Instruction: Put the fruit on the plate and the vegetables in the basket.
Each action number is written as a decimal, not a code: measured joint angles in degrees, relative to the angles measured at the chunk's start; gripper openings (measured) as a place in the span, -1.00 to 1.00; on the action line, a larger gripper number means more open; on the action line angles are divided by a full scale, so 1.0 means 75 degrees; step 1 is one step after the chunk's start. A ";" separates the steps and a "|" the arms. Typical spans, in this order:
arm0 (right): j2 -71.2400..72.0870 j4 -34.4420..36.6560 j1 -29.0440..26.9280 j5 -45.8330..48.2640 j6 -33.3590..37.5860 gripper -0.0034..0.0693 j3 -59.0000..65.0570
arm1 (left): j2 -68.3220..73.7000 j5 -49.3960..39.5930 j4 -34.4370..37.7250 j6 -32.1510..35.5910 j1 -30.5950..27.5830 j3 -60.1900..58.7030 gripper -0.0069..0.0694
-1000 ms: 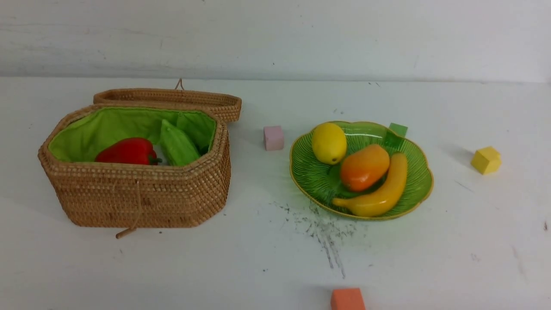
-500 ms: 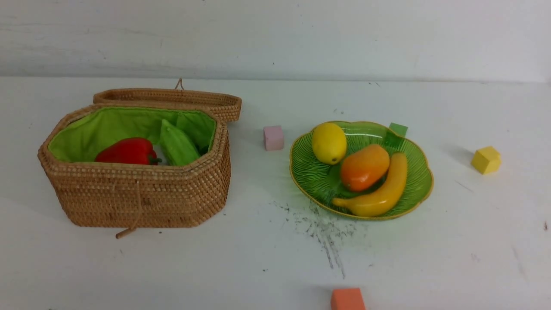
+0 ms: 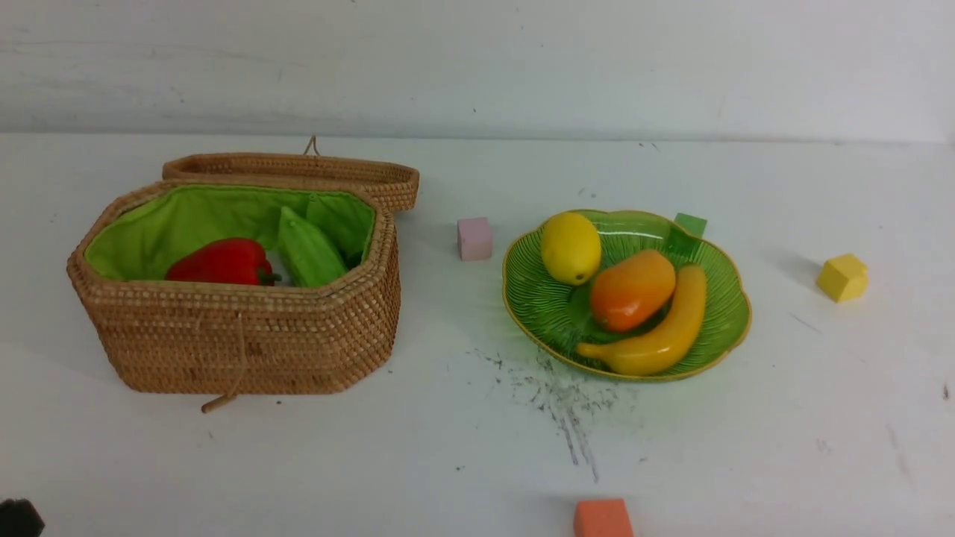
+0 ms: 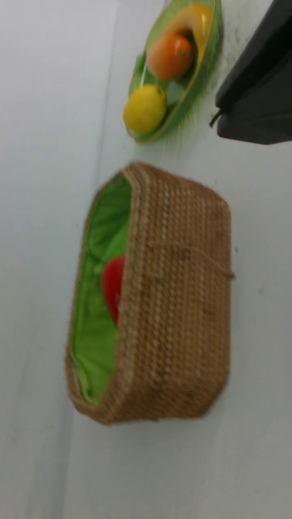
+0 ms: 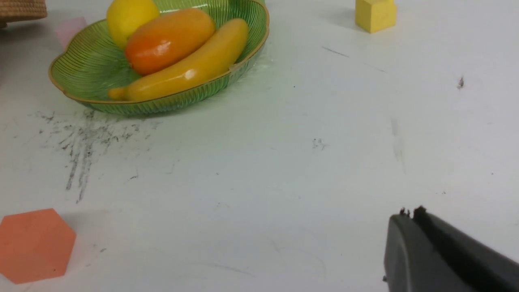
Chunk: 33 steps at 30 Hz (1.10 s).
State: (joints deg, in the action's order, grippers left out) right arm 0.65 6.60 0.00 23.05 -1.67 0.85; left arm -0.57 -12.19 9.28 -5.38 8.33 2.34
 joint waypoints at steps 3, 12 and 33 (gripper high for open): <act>0.0000 0.0015 0.0000 0.0000 0.0000 -0.87 0.0000 | 0.0000 -0.0114 -0.0225 -0.0216 -0.0151 -0.0494 -0.85; 0.0000 0.0017 0.0000 0.0000 0.0000 -0.84 0.0000 | 0.0000 -0.1230 -0.0305 -0.1090 -0.0151 -0.0535 -0.85; 0.0000 0.0017 0.0000 0.0000 0.0000 -0.79 0.0000 | 0.0000 -0.1206 -0.0305 -0.1118 -0.0151 -0.0535 -0.85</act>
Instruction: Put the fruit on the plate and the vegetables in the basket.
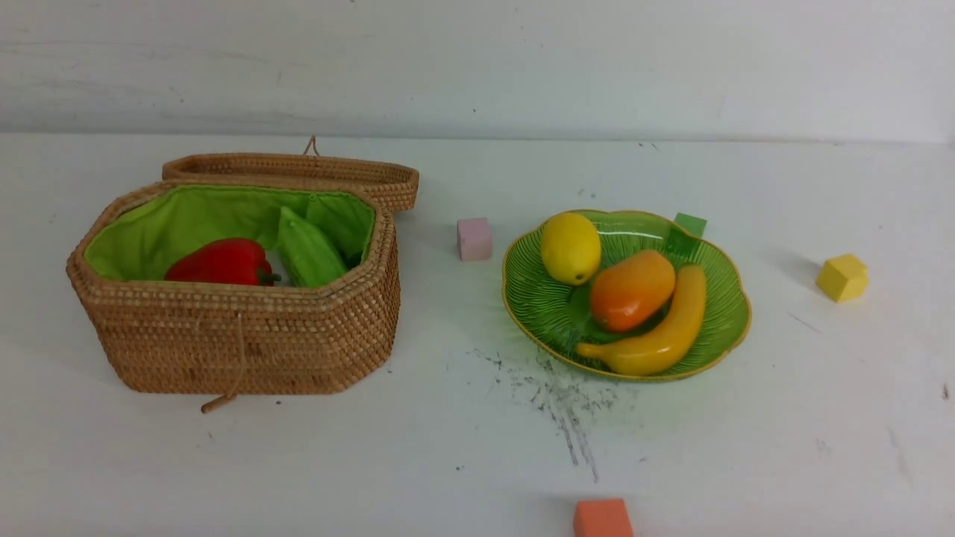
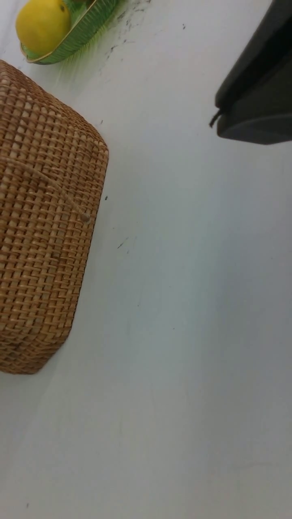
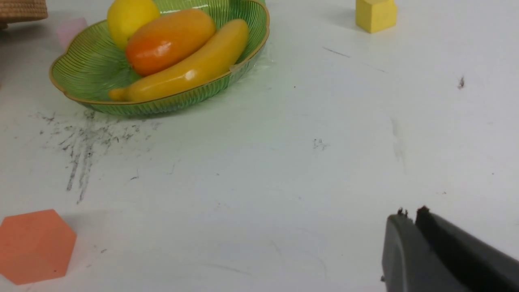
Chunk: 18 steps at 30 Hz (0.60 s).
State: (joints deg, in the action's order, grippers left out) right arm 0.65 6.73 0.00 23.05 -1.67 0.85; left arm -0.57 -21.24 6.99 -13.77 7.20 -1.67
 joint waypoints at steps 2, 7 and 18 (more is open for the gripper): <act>0.0000 0.0000 0.0000 0.0000 0.0000 -0.79 0.0000 | 0.0000 0.0000 0.0000 0.0000 0.0000 0.0000 -0.85; 0.0000 0.0000 0.0000 0.0000 0.0000 -0.79 0.0000 | 0.0000 0.0000 0.0000 0.0000 0.0000 0.0000 -0.85; 0.0000 0.0000 0.0000 -0.0007 0.0000 -0.76 0.0000 | 0.0000 0.0000 0.0000 0.0000 0.0000 0.0000 -0.85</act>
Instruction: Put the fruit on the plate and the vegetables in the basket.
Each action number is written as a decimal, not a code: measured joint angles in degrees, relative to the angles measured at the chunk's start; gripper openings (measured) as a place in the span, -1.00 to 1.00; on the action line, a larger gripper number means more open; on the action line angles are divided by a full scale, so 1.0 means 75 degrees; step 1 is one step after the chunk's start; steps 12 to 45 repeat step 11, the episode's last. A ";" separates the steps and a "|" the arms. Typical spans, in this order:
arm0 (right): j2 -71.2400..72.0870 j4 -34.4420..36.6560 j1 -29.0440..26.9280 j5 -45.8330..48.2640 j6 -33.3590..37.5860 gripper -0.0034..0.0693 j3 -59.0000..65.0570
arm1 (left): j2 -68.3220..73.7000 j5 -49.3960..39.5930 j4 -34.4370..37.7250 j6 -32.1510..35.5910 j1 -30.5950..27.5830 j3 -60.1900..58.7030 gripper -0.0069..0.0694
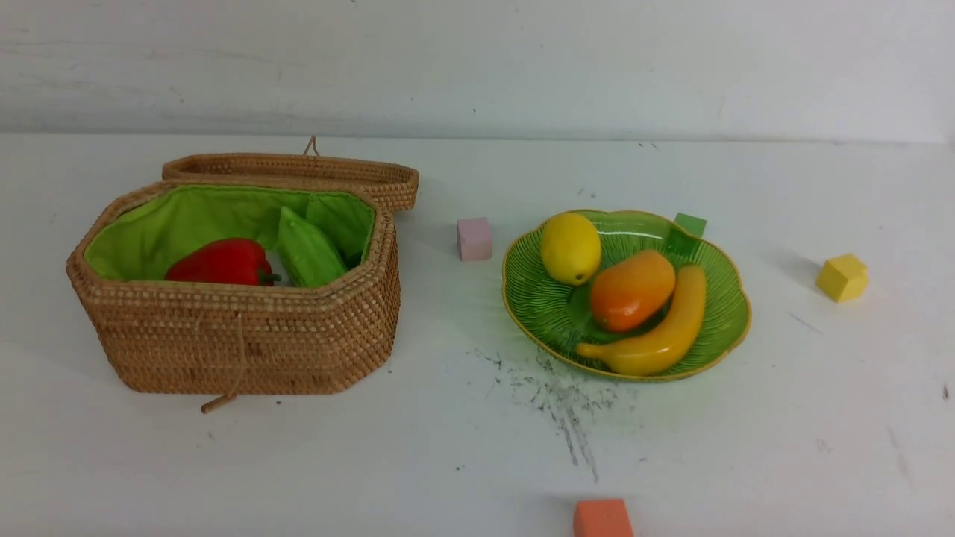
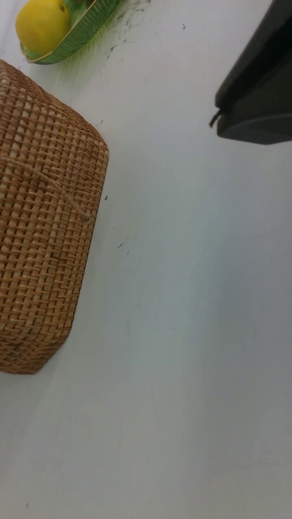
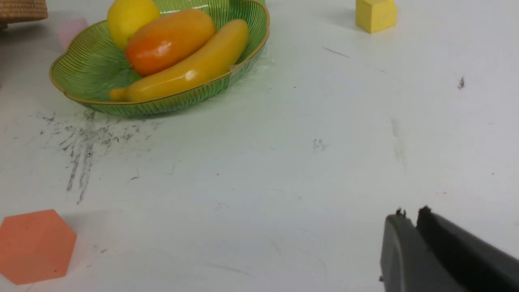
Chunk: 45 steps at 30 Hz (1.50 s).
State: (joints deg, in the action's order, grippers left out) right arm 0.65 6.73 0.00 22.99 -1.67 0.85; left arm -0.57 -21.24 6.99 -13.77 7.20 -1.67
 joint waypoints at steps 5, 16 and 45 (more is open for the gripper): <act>0.0000 0.0000 0.0000 0.0000 0.0000 -0.74 0.0000 | 0.0000 0.0000 0.0000 0.0000 0.0000 0.0000 -0.85; 0.0000 0.0000 0.0000 0.0000 0.0000 -0.72 0.0000 | 0.0000 0.0000 0.0000 0.0000 0.0000 0.0000 -0.84; 0.0000 0.0000 0.0000 0.0000 0.0000 -0.72 0.0000 | 0.0000 0.0000 0.0000 0.0000 0.0000 0.0000 -0.84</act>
